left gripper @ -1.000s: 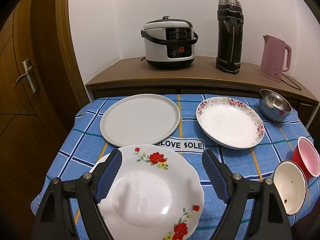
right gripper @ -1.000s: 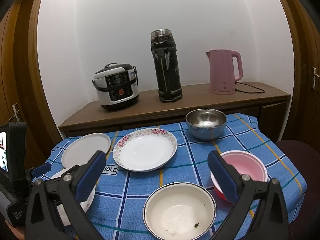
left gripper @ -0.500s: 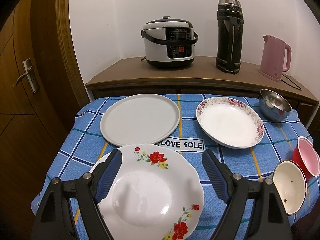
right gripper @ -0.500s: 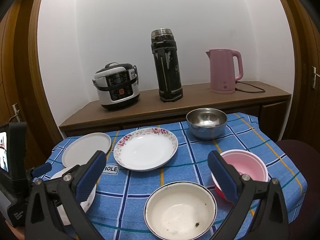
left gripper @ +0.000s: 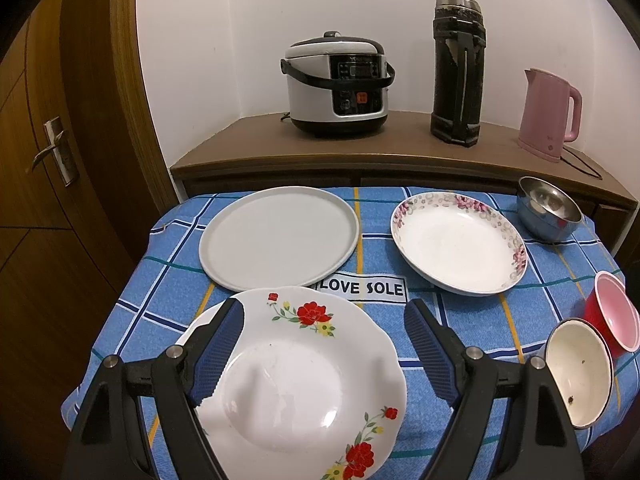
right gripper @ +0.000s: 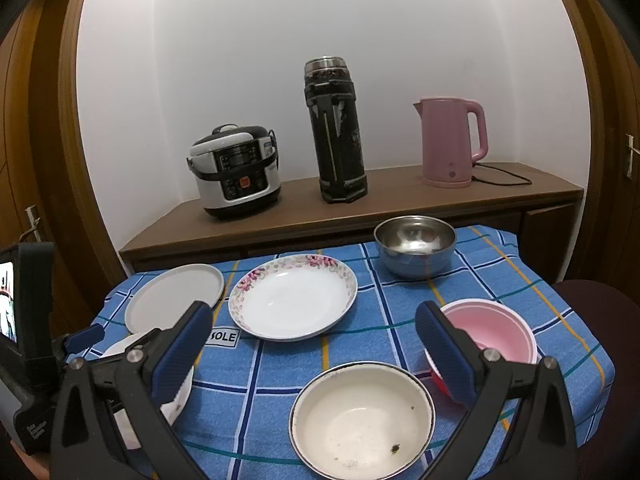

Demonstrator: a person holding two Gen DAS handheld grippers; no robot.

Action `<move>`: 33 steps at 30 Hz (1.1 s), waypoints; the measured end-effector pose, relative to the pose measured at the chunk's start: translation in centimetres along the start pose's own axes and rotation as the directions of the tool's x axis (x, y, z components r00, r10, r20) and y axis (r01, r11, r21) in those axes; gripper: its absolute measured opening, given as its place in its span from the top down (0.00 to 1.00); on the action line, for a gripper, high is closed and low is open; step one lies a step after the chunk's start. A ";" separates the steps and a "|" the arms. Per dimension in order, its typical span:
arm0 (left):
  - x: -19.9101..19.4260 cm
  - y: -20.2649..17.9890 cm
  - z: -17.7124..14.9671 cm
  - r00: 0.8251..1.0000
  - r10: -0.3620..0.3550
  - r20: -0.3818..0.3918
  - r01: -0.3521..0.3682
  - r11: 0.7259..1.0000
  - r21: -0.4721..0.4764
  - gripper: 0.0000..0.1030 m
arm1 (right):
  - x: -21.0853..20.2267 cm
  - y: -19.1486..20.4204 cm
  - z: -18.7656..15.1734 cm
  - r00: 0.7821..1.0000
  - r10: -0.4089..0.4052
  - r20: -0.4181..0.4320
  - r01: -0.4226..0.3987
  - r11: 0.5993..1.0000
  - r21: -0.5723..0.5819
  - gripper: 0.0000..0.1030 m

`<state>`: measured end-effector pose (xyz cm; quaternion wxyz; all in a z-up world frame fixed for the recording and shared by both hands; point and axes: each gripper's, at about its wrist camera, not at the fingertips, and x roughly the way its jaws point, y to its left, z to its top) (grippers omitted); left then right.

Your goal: Organize plates and bowls

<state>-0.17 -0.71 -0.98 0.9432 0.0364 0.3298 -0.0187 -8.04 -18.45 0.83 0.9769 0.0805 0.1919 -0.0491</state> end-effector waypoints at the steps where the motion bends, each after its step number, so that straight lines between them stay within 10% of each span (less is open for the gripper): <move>1: 0.0 0.0 0.0 1.000 -0.001 -0.001 0.001 1.000 0.000 0.18 | 0.1 0.0 0.0 1.000 0.000 -0.001 0.000 1.000 0.001 0.00; 33: -0.9 -4.0 -0.7 0.982 -0.187 -0.022 0.189 0.975 0.118 0.18 | -3.2 -7.6 -2.1 0.997 -0.076 -0.033 0.077 0.997 0.000 0.18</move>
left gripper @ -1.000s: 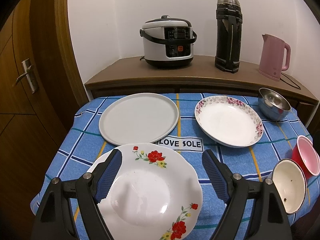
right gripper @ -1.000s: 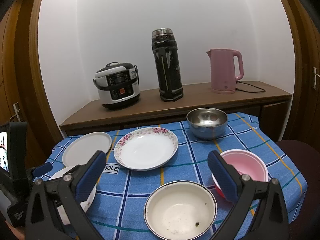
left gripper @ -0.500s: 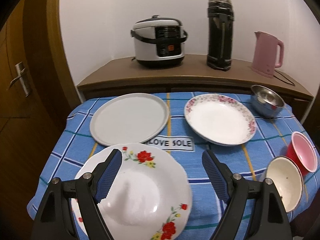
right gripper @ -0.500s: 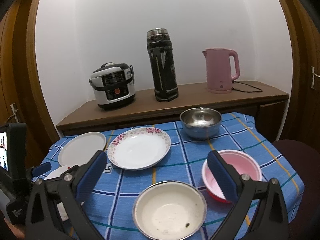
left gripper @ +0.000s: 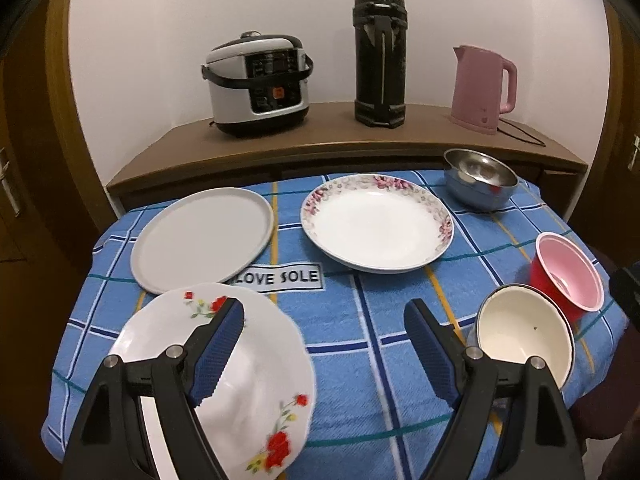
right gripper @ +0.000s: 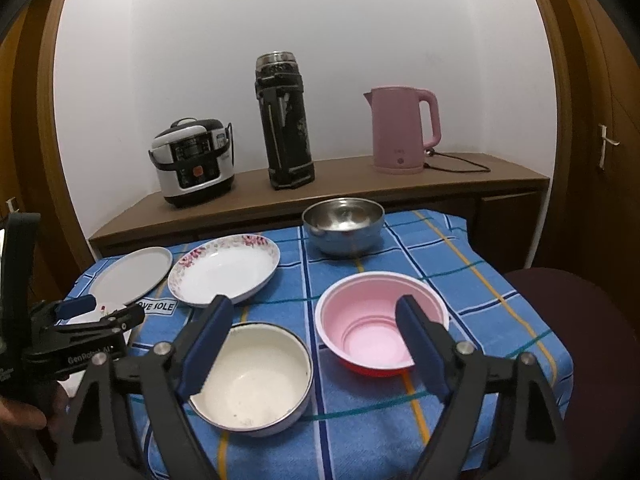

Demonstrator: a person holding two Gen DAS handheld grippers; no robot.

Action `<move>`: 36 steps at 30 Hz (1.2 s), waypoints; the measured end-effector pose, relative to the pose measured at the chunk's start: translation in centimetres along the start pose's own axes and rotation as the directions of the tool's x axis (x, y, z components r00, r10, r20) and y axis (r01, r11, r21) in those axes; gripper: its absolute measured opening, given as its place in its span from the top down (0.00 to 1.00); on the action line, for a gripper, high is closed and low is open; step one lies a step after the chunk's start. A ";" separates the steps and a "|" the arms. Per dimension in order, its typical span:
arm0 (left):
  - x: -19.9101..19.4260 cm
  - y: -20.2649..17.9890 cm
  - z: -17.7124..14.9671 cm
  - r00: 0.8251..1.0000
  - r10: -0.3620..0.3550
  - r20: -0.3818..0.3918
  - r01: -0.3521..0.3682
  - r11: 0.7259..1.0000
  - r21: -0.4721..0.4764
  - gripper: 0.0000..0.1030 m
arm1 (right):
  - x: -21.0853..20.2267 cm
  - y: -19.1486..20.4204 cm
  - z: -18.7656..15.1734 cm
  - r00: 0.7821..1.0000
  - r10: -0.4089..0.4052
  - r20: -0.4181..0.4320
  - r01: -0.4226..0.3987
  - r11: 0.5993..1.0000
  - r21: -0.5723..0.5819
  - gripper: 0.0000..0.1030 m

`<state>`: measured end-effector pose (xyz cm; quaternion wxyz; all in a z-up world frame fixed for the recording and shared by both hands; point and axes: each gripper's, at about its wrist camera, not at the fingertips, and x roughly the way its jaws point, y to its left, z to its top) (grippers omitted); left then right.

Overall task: Organize plates and bowls
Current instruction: 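Move the left tool to the red-flower plate and grip its rim, then lift the red-flower plate with the left tool toward the flat white plate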

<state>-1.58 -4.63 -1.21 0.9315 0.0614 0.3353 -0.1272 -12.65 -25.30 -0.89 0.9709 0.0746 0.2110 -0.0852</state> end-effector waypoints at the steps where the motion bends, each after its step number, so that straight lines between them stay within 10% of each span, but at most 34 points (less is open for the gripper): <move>1: -0.6 0.6 -0.1 1.000 0.005 0.009 -0.005 1.000 0.000 0.18 | 0.1 0.1 0.0 1.000 0.009 -0.001 -0.009 1.000 0.000 0.18; 8: -3.0 7.2 -1.8 0.990 0.137 0.015 -0.136 0.989 -0.052 0.18 | 0.5 4.4 -0.7 0.977 0.211 -0.036 -0.213 0.976 -0.037 0.25; 15: -1.7 14.4 -3.7 0.983 0.173 -0.066 -0.183 0.961 -0.208 0.18 | 4.3 11.3 -1.7 0.888 0.416 -0.196 -0.437 0.896 -0.077 0.29; 23: 1.1 16.6 -5.1 0.989 0.077 -0.130 -0.111 0.952 -0.286 0.18 | 9.9 15.4 -3.2 0.824 0.455 -0.338 -0.489 0.872 -0.016 0.48; 31: 2.6 16.9 -5.3 0.988 0.041 -0.146 -0.082 0.954 -0.287 0.19 | 12.1 16.1 -4.1 0.811 0.436 -0.390 -0.470 0.882 0.008 0.50; 36: 3.5 17.2 -5.7 0.986 0.010 -0.168 -0.059 0.955 -0.289 0.37 | 13.1 17.1 -4.6 0.795 0.435 -0.423 -0.485 0.875 -0.011 0.68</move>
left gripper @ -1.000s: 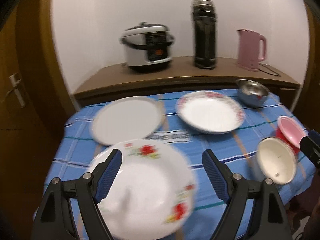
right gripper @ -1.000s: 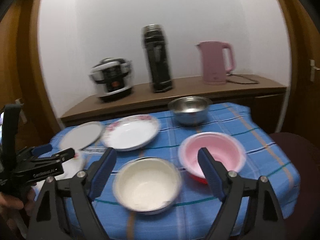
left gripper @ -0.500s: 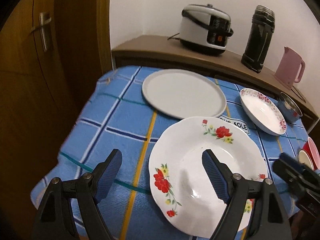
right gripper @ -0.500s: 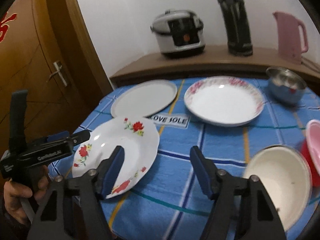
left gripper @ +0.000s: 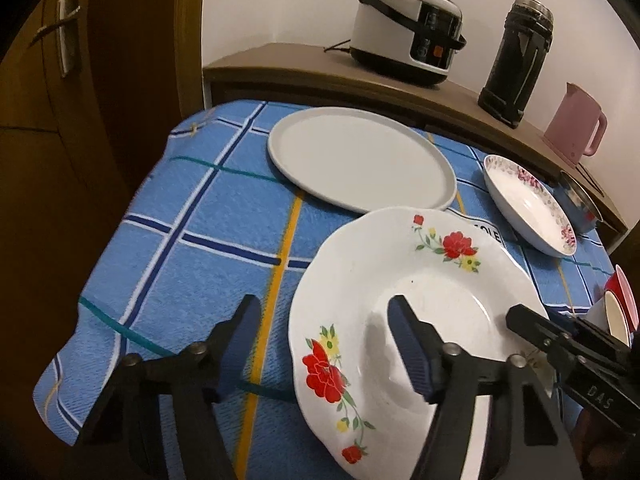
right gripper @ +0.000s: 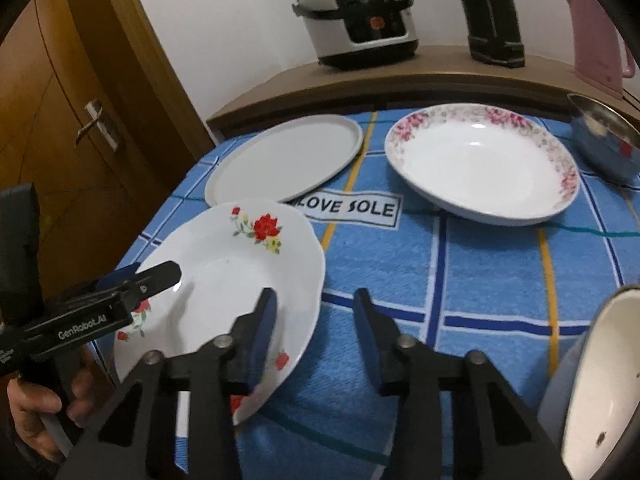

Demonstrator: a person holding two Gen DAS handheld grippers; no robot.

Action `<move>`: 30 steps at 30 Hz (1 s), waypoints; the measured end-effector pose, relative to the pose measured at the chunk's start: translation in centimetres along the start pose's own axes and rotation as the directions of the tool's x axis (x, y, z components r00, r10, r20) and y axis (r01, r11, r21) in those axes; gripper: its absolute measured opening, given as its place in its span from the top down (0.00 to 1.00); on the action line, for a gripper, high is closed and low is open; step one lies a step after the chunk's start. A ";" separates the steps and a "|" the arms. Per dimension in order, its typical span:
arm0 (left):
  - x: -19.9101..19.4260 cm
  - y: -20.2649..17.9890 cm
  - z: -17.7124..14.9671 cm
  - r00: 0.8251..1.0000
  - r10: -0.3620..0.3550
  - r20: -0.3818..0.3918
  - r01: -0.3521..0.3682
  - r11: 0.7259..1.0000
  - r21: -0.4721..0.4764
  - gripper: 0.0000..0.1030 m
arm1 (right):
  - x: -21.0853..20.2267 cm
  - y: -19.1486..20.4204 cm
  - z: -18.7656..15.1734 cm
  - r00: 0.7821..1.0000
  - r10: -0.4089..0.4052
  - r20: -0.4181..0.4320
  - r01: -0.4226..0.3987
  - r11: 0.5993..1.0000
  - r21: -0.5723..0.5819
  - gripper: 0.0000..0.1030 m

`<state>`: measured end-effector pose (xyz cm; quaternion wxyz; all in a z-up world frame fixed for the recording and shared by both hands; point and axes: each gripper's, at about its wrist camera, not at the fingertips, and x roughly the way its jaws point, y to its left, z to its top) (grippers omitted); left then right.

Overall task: Organize plates and bowls
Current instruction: 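Lift the red-flower plate with the left tool toward the flat white plate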

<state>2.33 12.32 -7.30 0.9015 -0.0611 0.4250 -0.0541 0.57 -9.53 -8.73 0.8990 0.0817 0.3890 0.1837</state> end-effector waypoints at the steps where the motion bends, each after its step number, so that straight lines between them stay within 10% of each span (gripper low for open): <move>1: 0.1 0.1 0.0 1.000 -0.003 -0.004 0.003 1.000 -0.001 0.39 | 0.2 0.0 0.0 1.000 0.003 -0.005 -0.003 1.000 0.002 0.68; 30: -1.5 -0.1 0.9 0.996 -0.065 0.063 0.065 0.998 0.013 0.47 | 0.6 2.0 0.6 1.000 -0.004 0.001 0.004 0.997 -0.081 0.81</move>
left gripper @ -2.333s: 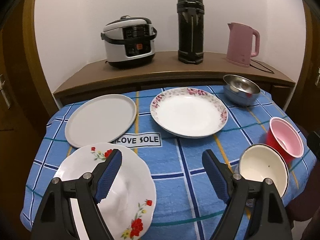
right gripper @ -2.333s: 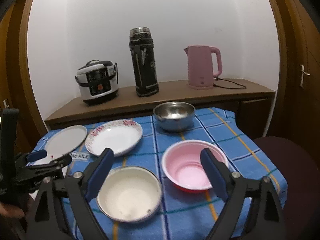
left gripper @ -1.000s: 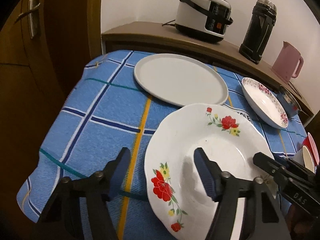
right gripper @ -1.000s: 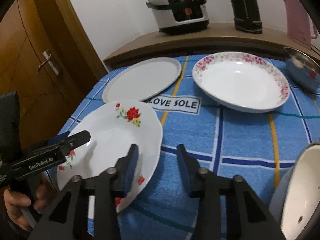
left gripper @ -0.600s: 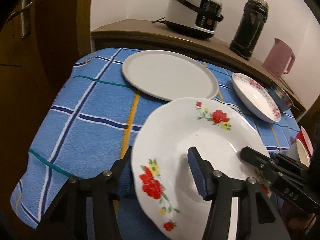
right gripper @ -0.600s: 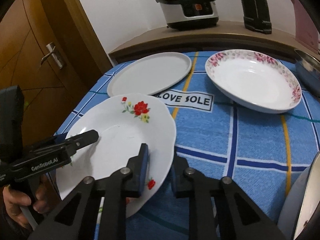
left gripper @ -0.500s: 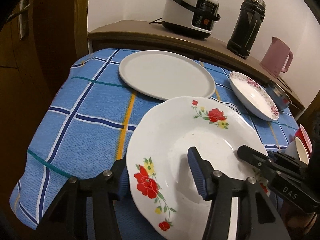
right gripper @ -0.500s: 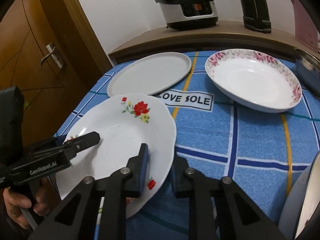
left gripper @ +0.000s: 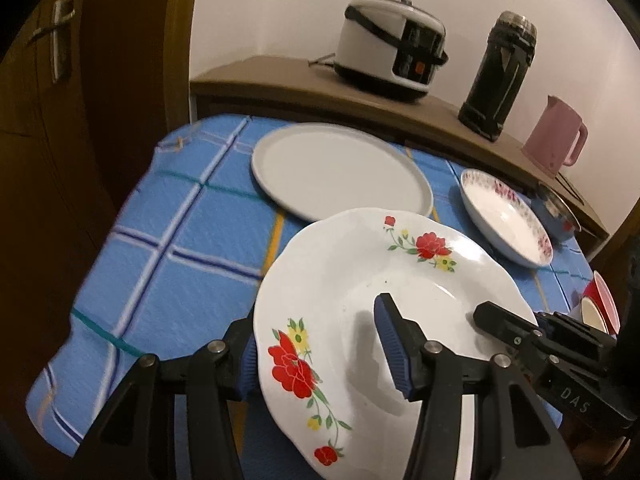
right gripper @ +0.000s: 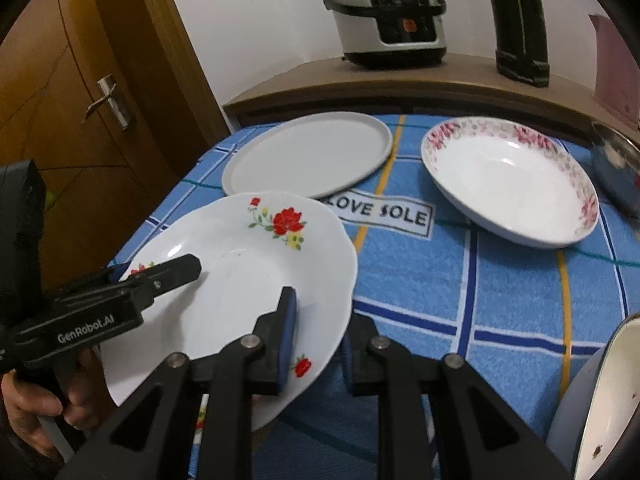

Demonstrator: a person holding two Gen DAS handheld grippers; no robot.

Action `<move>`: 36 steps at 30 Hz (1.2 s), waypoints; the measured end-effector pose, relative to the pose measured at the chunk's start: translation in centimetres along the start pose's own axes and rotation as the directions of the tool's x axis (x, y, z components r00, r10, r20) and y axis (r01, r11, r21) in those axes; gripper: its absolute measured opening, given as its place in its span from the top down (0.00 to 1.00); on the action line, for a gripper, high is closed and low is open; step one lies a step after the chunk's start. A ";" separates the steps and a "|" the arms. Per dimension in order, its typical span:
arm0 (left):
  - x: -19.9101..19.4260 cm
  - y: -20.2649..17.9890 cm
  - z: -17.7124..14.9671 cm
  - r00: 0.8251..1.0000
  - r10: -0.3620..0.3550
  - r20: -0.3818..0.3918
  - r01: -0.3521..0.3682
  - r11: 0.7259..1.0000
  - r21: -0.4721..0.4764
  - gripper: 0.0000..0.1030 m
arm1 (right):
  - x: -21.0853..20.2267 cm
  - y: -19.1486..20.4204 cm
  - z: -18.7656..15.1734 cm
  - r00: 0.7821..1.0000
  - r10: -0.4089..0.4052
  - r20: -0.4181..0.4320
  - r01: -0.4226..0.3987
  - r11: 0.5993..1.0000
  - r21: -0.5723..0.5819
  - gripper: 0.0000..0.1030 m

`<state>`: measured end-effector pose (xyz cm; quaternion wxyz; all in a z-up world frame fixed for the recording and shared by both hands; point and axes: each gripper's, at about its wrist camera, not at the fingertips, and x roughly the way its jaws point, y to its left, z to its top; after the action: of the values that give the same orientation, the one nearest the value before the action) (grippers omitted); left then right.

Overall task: Organize plates and bowls
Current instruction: 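Lift the red-flower plate with the left tool toward the flat white plate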

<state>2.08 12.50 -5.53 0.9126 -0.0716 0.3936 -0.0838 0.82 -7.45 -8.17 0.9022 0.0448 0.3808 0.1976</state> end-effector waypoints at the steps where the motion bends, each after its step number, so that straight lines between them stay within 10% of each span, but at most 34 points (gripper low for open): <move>1: -0.1 0.0 0.3 1.000 0.004 0.007 -0.004 1.000 0.004 0.47 | -0.1 0.1 0.3 1.000 0.003 0.008 -0.003 1.000 -0.003 0.81; 14: 1.9 1.1 7.4 0.993 0.042 0.107 -0.047 0.998 0.040 0.47 | 1.4 0.5 7.1 0.993 -0.001 0.115 0.001 1.000 0.005 0.82; 36: 11.0 2.5 12.4 0.988 0.142 0.066 -0.142 0.990 -0.004 0.47 | 10.3 -2.7 12.5 0.992 -0.086 0.091 0.074 0.990 0.124 0.80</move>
<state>18.85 13.48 -5.35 0.9288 -0.0457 0.3674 -0.0165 16.99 -5.02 -6.86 0.9223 0.0931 0.3497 0.1357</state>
